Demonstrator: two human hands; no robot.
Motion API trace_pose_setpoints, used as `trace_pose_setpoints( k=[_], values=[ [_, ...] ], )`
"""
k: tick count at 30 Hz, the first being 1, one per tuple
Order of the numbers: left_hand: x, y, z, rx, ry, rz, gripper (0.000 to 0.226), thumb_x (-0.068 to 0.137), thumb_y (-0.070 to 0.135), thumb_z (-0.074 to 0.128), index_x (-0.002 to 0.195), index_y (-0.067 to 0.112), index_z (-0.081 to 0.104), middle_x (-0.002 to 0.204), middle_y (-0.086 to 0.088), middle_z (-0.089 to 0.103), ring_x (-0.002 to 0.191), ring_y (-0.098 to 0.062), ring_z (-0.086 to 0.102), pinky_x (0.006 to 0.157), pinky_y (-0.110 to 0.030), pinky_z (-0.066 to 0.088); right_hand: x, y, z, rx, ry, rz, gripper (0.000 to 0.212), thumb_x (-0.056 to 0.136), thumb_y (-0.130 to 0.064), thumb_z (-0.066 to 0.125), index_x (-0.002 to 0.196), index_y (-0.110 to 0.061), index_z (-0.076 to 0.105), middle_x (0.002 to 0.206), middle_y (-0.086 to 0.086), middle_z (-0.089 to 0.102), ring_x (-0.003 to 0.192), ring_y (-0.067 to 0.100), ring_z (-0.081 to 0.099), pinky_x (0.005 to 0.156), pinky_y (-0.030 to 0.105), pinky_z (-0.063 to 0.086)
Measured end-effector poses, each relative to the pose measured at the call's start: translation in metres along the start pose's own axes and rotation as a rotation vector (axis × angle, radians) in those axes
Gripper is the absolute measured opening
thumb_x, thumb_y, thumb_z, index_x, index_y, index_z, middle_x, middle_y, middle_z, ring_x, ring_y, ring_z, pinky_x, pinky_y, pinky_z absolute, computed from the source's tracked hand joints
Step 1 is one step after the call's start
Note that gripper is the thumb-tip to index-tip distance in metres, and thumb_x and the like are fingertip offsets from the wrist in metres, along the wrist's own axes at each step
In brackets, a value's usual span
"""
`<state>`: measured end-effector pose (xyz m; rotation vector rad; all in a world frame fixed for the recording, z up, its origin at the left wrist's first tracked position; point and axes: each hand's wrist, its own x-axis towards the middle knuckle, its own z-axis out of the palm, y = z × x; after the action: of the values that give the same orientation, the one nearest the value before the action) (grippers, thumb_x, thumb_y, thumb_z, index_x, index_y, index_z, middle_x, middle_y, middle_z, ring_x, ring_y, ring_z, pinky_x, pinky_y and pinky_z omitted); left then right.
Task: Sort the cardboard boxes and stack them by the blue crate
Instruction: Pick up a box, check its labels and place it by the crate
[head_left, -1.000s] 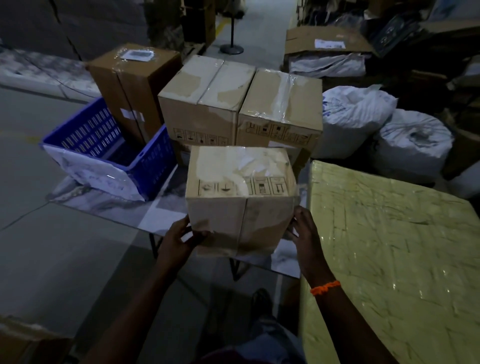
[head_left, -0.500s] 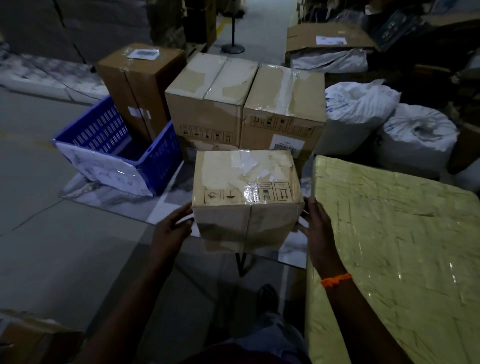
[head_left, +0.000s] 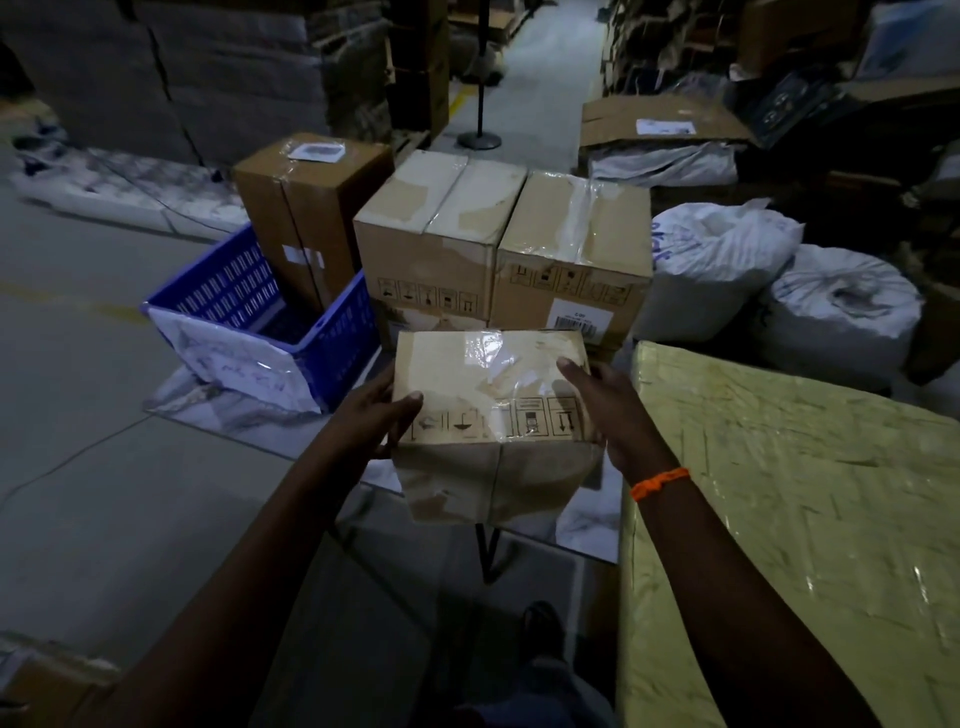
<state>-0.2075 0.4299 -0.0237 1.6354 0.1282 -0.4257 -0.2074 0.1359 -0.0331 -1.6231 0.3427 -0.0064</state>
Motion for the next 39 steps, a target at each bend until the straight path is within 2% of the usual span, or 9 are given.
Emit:
trace_pose_setpoints(
  k=[4,7,10,15,19,23,26,33,39],
  values=[
    [-0.017,-0.013,-0.017,-0.071,0.001,0.147,0.064,0.092,0.015,0.070,0.150,0.032,0.047,0.137,0.005,0.061,0.121,-0.020,0.062,0.087,-0.041,0.059,-0.004,0.007,0.007,0.082,-0.004,-0.012,0.071,0.072,-0.079,0.073,0.118,-0.025,0.075,0.112,0.004,0.077,0.110,0.029,0.070,0.102,0.055,0.053],
    [-0.028,-0.027,-0.022,-0.094,0.081,0.266,0.078,0.076,0.007,0.080,0.147,0.021,0.049,0.137,0.005,0.061,0.121,-0.012,0.062,0.081,-0.029,0.060,-0.010,0.014,0.009,0.102,0.001,0.014,0.076,0.074,-0.085,0.065,0.114,-0.021,0.075,0.089,0.009,0.069,0.090,0.033,0.066,0.082,0.043,0.052],
    [-0.038,-0.047,-0.023,-0.112,0.115,0.267,0.074,0.067,0.025,0.082,0.136,0.027,0.057,0.133,0.007,0.064,0.118,-0.011,0.064,0.079,-0.027,0.058,-0.020,0.029,0.015,0.083,0.016,0.079,0.104,0.068,-0.093,0.063,0.116,0.000,0.068,0.101,0.039,0.058,0.091,0.053,0.061,0.082,0.042,0.046],
    [-0.057,-0.085,-0.018,-0.256,0.068,0.069,0.052,0.086,0.053,0.071,0.136,0.041,0.060,0.138,0.008,0.063,0.124,-0.015,0.063,0.093,-0.042,0.056,-0.047,0.055,0.020,0.051,0.072,0.089,0.035,0.092,-0.045,0.075,0.110,-0.016,0.079,0.103,0.006,0.079,0.103,0.030,0.074,0.093,0.051,0.059],
    [-0.074,-0.110,-0.012,-0.270,0.161,-0.029,0.071,0.070,0.073,0.076,0.132,0.039,0.065,0.134,0.007,0.065,0.124,-0.013,0.061,0.097,-0.043,0.051,-0.067,0.086,0.020,-0.042,0.101,0.067,0.044,0.086,-0.050,0.074,0.119,-0.020,0.074,0.108,-0.002,0.078,0.103,0.021,0.073,0.093,0.051,0.059],
    [-0.083,-0.128,-0.001,-0.296,0.176,-0.081,0.029,0.097,0.031,0.063,0.126,0.031,0.066,0.121,0.010,0.071,0.115,-0.010,0.064,0.091,-0.037,0.053,-0.081,0.114,0.015,-0.091,0.129,0.066,0.026,0.096,-0.025,0.073,0.119,-0.013,0.071,0.112,0.004,0.075,0.107,0.023,0.071,0.095,0.046,0.058],
    [-0.084,-0.139,0.007,-0.271,0.171,-0.110,0.027,0.100,0.017,0.060,0.119,0.034,0.065,0.108,0.019,0.074,0.104,-0.004,0.067,0.080,-0.029,0.053,-0.087,0.130,0.014,-0.140,0.157,0.095,0.027,0.094,-0.021,0.074,0.119,-0.011,0.069,0.111,0.006,0.074,0.105,0.024,0.071,0.093,0.045,0.058],
    [-0.076,-0.159,0.015,-0.228,0.199,-0.161,0.028,0.098,0.013,0.062,0.123,0.026,0.065,0.123,0.003,0.069,0.110,-0.016,0.067,0.077,-0.031,0.055,-0.086,0.147,0.006,-0.175,0.165,0.159,0.025,0.093,-0.020,0.075,0.116,-0.013,0.068,0.108,0.002,0.074,0.103,0.022,0.070,0.092,0.041,0.057],
    [-0.043,-0.144,0.004,-0.105,0.228,-0.151,0.016,0.101,0.020,0.061,0.112,0.030,0.067,0.114,0.005,0.070,0.106,-0.015,0.066,0.076,-0.029,0.052,-0.056,0.141,-0.001,-0.208,0.114,0.147,0.016,0.093,-0.022,0.075,0.109,-0.019,0.073,0.105,0.003,0.076,0.102,0.022,0.071,0.093,0.043,0.058]
  ],
)
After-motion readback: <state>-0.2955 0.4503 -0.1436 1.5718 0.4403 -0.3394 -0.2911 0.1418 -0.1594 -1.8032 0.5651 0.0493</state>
